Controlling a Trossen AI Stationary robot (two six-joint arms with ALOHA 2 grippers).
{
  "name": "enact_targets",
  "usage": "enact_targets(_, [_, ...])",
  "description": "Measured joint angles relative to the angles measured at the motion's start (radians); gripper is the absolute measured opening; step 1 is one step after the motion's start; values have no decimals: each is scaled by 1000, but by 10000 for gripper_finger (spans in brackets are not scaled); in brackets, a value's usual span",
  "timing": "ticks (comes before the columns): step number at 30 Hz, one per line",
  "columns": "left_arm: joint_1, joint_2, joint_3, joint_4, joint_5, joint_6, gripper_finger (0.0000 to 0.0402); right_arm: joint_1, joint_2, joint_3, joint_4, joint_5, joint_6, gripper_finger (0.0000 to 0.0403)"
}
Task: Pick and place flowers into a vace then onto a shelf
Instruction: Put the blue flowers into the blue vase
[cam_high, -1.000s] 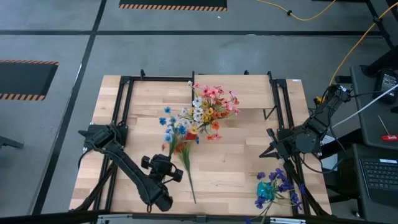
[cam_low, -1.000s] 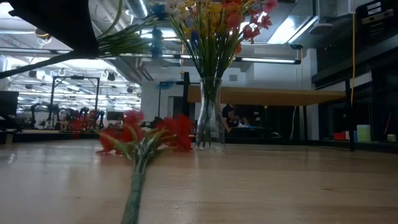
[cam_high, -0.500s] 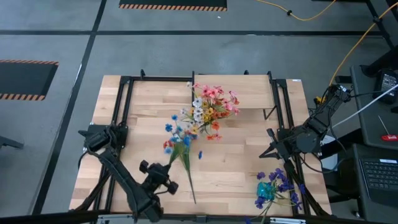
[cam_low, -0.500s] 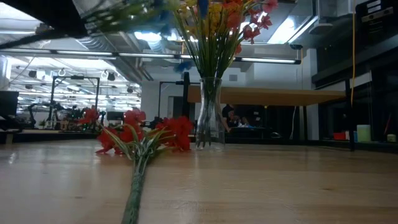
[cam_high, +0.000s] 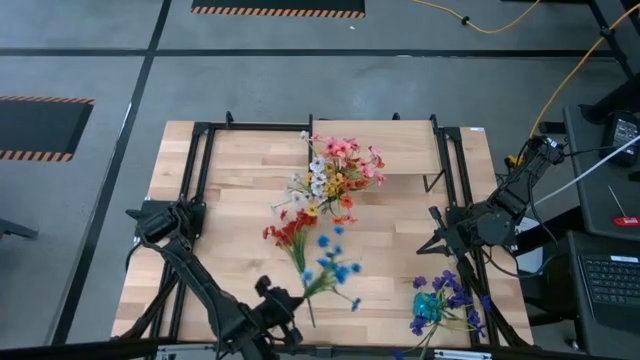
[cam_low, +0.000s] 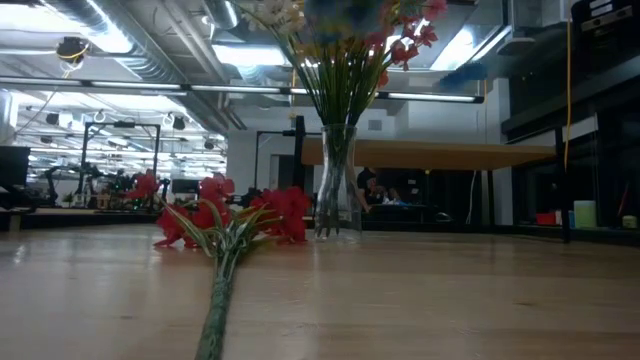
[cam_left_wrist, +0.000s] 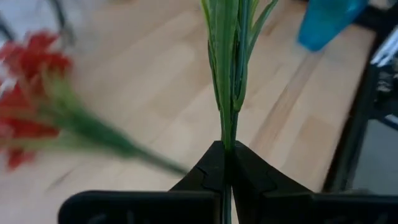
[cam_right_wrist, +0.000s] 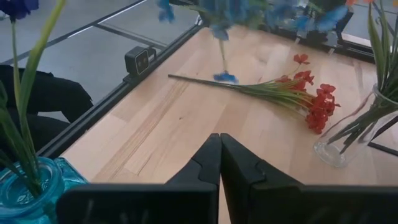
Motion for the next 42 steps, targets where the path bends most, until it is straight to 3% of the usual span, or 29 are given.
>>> enact_targets(9, [65,0,0,191,-129,284,7,0,0,0,0,-1,22,12])
enact_targets(27, [208,-57,0,702,-127,1053,8,1,0,0,6,-2,-6,12])
enact_targets(31, [255,-73,0,793,-75,1204,8,1,0,0,12,-3,-26,12])
enact_targets(37, [343,-73,0,995,96,1438,7,1,0,0,88,-3,-87,12])
enact_targets(42, [413,-73,-3,1119,234,1520,7,1,0,0,154,-3,-145,12])
